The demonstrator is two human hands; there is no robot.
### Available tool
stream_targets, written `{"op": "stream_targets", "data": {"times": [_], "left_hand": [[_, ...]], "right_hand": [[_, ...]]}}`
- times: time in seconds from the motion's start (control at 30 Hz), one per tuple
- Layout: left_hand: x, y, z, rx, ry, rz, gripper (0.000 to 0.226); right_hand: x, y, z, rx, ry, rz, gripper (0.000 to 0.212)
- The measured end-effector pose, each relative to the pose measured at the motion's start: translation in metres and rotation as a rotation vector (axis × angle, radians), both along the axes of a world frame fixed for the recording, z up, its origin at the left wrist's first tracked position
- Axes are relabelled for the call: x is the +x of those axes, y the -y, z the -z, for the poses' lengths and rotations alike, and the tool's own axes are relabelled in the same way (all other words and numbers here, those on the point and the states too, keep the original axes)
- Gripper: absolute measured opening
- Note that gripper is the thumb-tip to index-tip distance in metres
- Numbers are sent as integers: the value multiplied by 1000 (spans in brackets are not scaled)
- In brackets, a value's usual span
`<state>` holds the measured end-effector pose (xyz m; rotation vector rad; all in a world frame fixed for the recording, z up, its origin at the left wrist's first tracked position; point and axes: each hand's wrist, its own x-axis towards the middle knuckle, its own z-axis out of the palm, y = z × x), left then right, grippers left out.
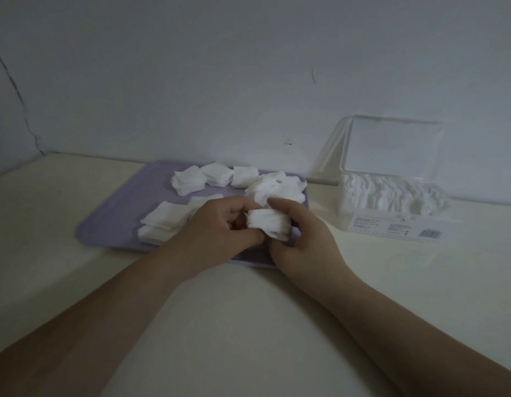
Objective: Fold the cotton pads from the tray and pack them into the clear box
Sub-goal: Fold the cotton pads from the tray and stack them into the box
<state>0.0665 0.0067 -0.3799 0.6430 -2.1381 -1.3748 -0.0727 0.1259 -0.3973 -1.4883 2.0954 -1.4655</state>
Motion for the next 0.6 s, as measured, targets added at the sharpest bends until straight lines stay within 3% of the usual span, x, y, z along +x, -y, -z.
{"op": "stream_targets", "data": {"times": [0.1,0.2,0.27,0.33,0.43,0.6], "left_hand": [[0,0,-6,-11,-44,-120,37],[3,12,-13,-231,-7,-400,29],[12,25,-15,-465,142,-491,21],[24,30,-14,-615,378,-477,38],[25,26,-10,-586,498,-396,46],[22,37,-14,-438,395,-341,13]], "right_hand": [[-1,1,-2,-43,49,34,39],[-4,2,-3,-87,110,72,30],[-5,1,-3,-84,142,77,28],[-5,1,-3,-69,161,76,29],[-7,0,-4,-58,165,85,30],[-7,0,-4,-50,165,72,30]]}}
